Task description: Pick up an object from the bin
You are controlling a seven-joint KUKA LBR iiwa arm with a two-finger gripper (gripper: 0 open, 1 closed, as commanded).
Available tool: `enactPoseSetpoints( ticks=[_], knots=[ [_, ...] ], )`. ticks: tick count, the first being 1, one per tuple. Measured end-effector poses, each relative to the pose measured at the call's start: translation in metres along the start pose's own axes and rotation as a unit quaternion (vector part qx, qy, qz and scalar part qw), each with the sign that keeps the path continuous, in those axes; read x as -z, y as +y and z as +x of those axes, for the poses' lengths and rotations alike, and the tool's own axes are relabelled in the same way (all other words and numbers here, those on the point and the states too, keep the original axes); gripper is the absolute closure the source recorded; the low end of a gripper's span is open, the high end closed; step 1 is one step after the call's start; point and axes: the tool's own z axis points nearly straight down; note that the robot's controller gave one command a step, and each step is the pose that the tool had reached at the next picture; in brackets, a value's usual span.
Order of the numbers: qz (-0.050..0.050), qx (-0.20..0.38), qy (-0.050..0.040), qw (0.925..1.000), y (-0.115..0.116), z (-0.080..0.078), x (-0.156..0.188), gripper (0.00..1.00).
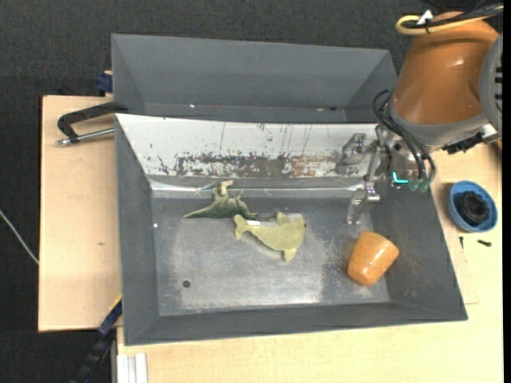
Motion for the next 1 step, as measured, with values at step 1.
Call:
enactPoseSetpoints(
  ticks=[1],
  knots=[
    [0.001,0.066,-0.0062,0.9978,0.0781,-0.0095,-0.1484,0.00]
  ],
)
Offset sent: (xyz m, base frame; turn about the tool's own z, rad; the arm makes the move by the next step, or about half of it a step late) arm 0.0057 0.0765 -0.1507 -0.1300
